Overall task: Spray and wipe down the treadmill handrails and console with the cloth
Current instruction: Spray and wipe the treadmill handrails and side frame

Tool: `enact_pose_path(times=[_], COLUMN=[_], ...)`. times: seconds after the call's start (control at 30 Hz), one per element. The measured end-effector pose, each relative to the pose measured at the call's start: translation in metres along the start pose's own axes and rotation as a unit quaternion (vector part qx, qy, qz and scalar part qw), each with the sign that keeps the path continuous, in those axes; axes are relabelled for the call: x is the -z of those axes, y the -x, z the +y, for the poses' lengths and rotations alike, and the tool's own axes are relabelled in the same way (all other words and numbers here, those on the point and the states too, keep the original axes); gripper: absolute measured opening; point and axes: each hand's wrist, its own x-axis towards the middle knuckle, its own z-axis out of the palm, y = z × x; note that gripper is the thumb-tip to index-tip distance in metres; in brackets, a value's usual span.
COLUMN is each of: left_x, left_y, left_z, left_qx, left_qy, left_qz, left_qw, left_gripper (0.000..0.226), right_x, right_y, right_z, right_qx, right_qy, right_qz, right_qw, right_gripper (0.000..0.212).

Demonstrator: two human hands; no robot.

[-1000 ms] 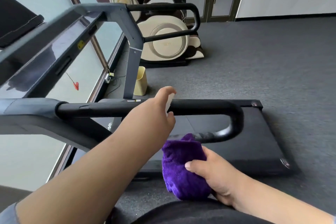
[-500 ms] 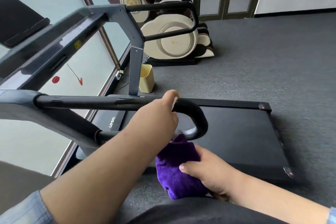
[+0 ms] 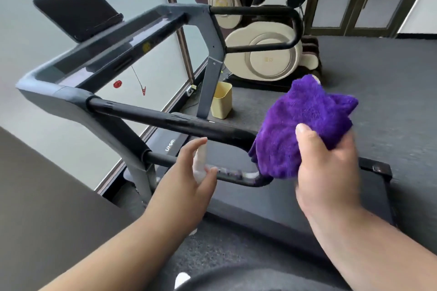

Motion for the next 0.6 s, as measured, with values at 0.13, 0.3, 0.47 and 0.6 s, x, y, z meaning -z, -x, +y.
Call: enact_pose_path(times=[0.13, 0.3, 0.47, 0.6], left_x=[-0.005, -0.007, -0.010, -0.011], left_y=[0.006, 0.015, 0.019, 0.016], left_z=[0.003, -0.005, -0.016, -0.020], left_qx=[0.009, 0.008, -0.001, -0.001], left_qy=[0.034, 0.074, 0.100, 0.141], left_qz=[-0.005, -0.002, 0.008, 0.000], left_qw=[0.999, 0.997, 0.995, 0.990], left_gripper=[0.050, 0.052, 0.055, 0.054], right_x=[-0.042, -0.052, -0.040, -0.058], right_y=[-0.029, -0.021, -0.031, -0.030], right_z=[0.000, 0.016, 0.026, 0.029], right_qx=[0.165, 0.274, 0.243, 0.192], right_qy=[0.218, 0.435, 0.346, 0.441], right_qz=[-0.141, -0.349, -0.272, -0.298], right_qw=[0.952, 0.784, 0.865, 0.824], right_gripper=[0.048, 0.057, 0.085, 0.075])
